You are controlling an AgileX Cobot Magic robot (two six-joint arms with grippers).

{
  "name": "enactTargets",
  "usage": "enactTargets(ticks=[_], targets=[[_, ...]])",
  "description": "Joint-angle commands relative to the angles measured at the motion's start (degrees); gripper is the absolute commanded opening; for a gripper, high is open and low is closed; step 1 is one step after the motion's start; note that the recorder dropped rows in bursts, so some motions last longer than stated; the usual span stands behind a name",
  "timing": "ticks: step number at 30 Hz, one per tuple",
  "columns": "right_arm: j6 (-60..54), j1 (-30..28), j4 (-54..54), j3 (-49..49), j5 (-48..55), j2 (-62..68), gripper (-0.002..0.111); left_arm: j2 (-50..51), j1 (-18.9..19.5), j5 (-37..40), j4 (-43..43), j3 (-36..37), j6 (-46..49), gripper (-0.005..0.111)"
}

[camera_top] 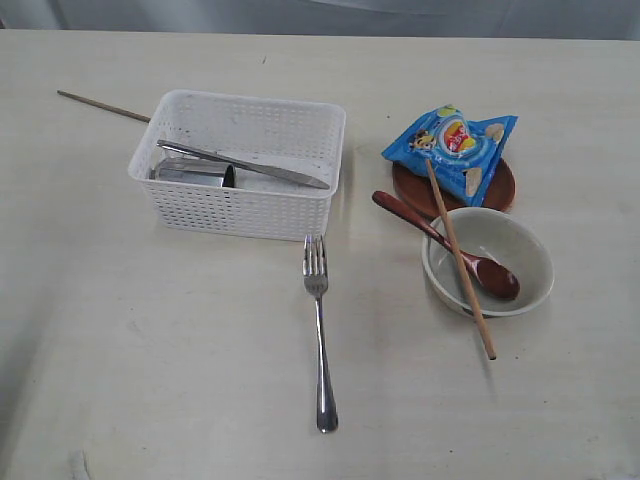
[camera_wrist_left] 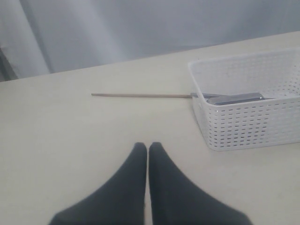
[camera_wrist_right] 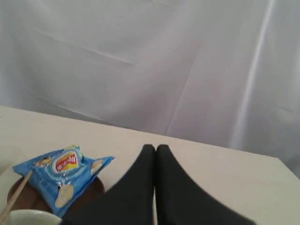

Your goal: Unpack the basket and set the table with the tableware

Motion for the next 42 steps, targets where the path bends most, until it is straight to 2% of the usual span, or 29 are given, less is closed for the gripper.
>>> enactTargets(ticks=[1, 6, 9, 14, 37, 39, 42], targets=[[0.3, -0.3, -3.0, 0.3, 3.9, -0.3, -0.001, -0.2, 0.4, -0.4, 0.2, 0.2, -0.3, 0.001], [0.3, -0.3, -3.3, 0.3, 7.1, -0.3, -0.001, -0.2, 0.4, -0.4, 0.2, 0.2, -0.3, 0.001], [1.0, -0.3, -3.3, 0.3, 14.4, -0.3, -0.001, -0.2, 0.4, -0.4, 0.2, 0.2, -0.3, 0.001], [6.7, -0.3, -3.4, 0.3, 14.3, -0.3, -0.001, -0.2, 0.4, -0.4, 0.2, 0.2, -0.3, 0.001], [6.7, -0.3, -3.4, 0.3, 14.3, -0.3, -0.001, -0.2, 0.4, -0.4, 0.2, 0.2, -0.3, 0.001], [6.7, -0.3, -3.4, 0.3, 14.3, -0.3, -0.001, -0.2, 0.4, -1.7, 5.0, 0.2, 1.1, 0.001], [6.7, -0.3, -3.4, 0.3, 14.3, -0.3, -0.001, -0.2, 0.4, -7.7, 5.7, 0.2, 0.6, 0.001]])
